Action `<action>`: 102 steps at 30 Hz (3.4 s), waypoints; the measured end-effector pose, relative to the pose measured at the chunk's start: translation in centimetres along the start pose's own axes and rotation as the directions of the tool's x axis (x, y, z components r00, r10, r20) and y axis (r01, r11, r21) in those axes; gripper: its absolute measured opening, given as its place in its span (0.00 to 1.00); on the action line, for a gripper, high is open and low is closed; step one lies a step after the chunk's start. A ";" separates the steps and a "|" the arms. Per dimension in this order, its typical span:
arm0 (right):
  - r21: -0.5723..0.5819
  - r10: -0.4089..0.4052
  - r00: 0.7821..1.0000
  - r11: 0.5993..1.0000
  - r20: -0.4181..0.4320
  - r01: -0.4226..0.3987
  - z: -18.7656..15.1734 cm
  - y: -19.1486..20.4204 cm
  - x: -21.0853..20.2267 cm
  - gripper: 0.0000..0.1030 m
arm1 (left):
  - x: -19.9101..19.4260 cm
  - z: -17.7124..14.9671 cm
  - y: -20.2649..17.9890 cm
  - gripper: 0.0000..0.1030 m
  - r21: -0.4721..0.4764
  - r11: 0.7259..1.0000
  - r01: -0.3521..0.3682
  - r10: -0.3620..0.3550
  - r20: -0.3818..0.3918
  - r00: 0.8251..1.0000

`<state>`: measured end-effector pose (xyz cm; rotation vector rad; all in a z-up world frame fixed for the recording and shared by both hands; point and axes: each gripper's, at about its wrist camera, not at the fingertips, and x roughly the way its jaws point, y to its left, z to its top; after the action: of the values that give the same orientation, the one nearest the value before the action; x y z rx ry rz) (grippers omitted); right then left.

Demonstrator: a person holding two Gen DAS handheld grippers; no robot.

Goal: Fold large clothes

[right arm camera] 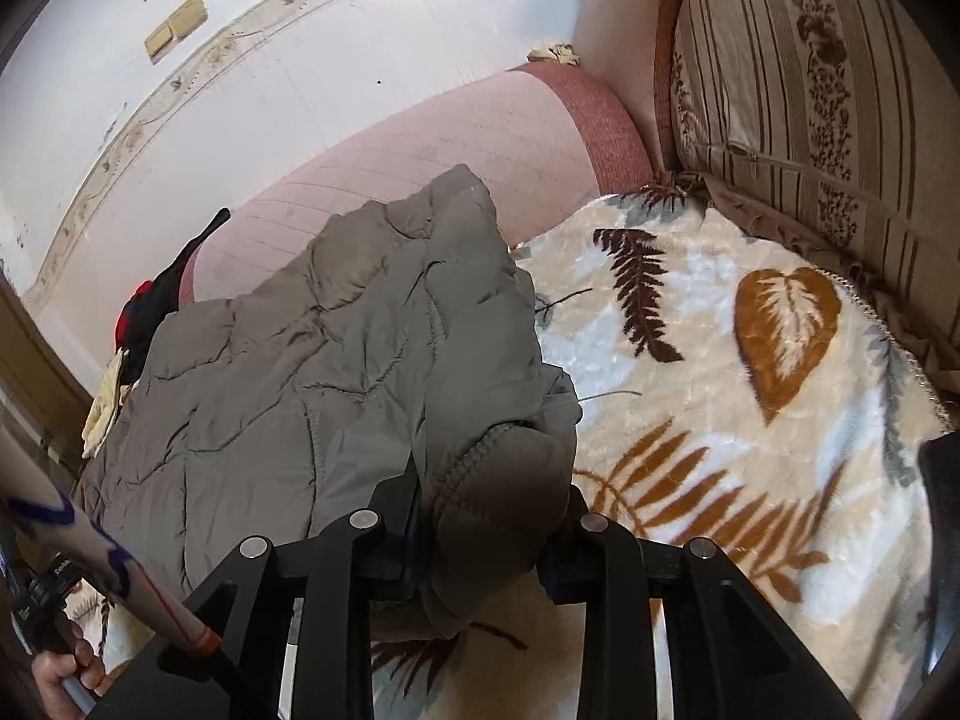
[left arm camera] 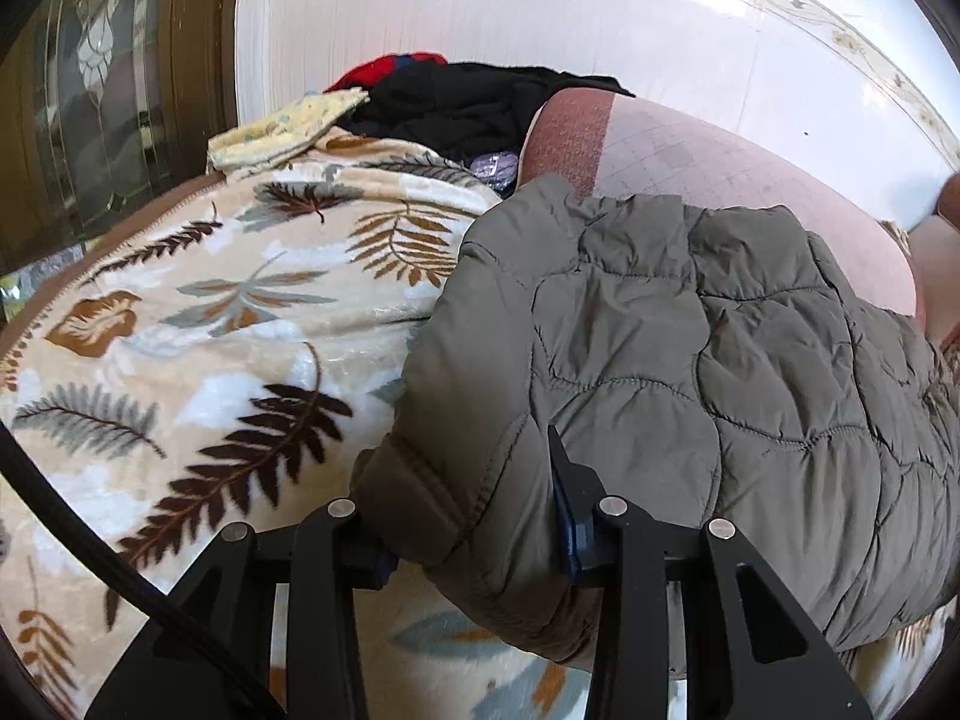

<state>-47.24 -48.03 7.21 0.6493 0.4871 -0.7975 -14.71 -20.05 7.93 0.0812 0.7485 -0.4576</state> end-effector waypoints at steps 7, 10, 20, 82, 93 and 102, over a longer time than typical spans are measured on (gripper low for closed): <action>0.011 0.020 1.000 1.000 0.024 -0.020 -1.4 -0.2 -4.8 0.30 | -5.2 -2.9 0.1 0.37 0.049 0.998 -0.031 0.029 0.045 0.999; 0.021 0.022 0.999 1.000 0.025 -0.023 -2.9 -0.7 -6.8 0.30 | -7.3 -4.9 0.8 0.37 0.036 0.999 -0.035 0.033 0.041 0.999; 0.035 0.035 0.999 0.999 -0.006 -0.035 -7.8 -2.9 -11.9 0.30 | -12.3 -10.3 2.6 0.37 0.050 0.998 -0.038 0.035 0.057 0.998; 0.020 -0.067 0.982 0.997 -0.179 0.072 -14.1 -4.8 -10.2 0.32 | -9.8 -13.0 3.6 0.57 0.124 0.982 -0.143 0.137 0.059 0.989; -0.024 -0.104 0.980 0.995 -0.167 0.101 -14.4 -4.2 -10.1 0.33 | -9.9 -13.7 3.3 0.58 0.132 0.976 -0.176 0.166 0.085 0.983; -0.021 -0.092 0.983 0.996 -0.161 0.090 -14.7 -4.6 -10.1 0.37 | -10.1 -14.1 3.5 0.61 0.114 0.976 -0.184 0.176 0.078 0.981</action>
<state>-59.26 -35.30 1.60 0.6859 0.6737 -0.8304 -28.62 -9.91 4.07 0.2436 0.6404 -0.3302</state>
